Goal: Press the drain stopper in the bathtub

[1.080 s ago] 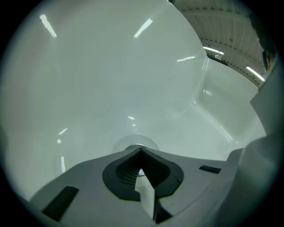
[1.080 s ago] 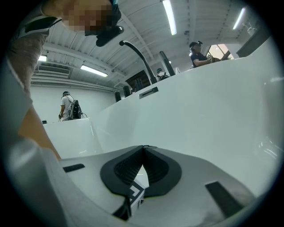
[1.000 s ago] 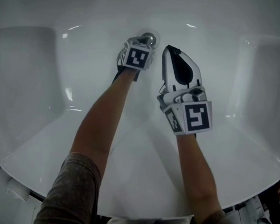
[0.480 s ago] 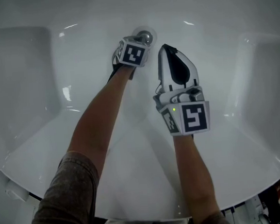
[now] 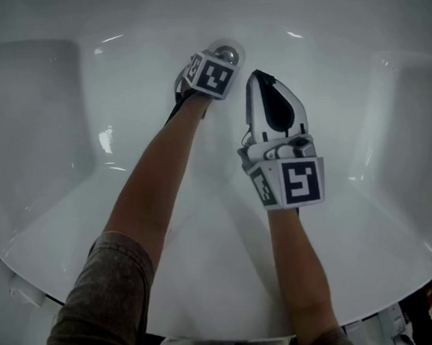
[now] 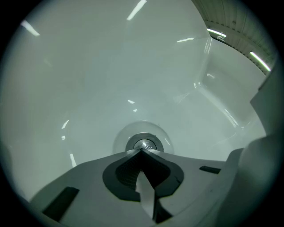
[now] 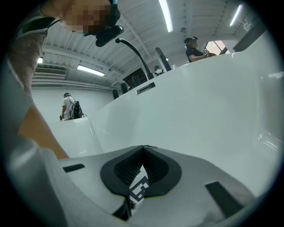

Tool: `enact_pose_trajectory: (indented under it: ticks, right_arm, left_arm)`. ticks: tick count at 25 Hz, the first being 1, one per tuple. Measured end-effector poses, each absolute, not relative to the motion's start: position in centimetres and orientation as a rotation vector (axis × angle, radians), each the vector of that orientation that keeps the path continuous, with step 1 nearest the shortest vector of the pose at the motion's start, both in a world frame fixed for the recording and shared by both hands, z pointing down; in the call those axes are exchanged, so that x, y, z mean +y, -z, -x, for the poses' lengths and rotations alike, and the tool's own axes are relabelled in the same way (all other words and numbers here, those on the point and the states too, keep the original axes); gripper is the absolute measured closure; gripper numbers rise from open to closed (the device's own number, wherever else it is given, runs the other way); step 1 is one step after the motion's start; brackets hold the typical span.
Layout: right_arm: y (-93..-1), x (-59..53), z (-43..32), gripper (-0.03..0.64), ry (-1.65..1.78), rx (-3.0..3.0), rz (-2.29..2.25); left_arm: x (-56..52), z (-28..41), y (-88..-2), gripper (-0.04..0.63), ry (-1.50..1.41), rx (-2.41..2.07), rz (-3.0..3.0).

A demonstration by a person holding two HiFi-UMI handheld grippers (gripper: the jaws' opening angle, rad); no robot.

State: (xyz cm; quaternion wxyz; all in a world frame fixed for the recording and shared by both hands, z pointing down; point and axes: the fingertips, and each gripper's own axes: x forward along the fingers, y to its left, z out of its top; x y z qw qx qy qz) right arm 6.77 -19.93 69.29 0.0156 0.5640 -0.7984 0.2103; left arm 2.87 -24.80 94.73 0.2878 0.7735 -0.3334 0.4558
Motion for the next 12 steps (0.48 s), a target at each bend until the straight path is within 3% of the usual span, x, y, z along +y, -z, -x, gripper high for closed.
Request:
enact_pose_trajectory:
  ticks: [8, 12]
  right_arm:
    - [-69.93, -19.71, -6.80, 0.618, -0.663, -2.463, -1.775]
    - [-69.43, -20.17, -7.27, 0.618, -0.664, -2.466, -1.789]
  left_arm:
    - [-24.41, -2.70, -95.66, 0.590, -1.382, -0.891, -2.101]
    - [-24.63, -2.56, -95.36, 0.591, -1.292, -0.911, -2.069]
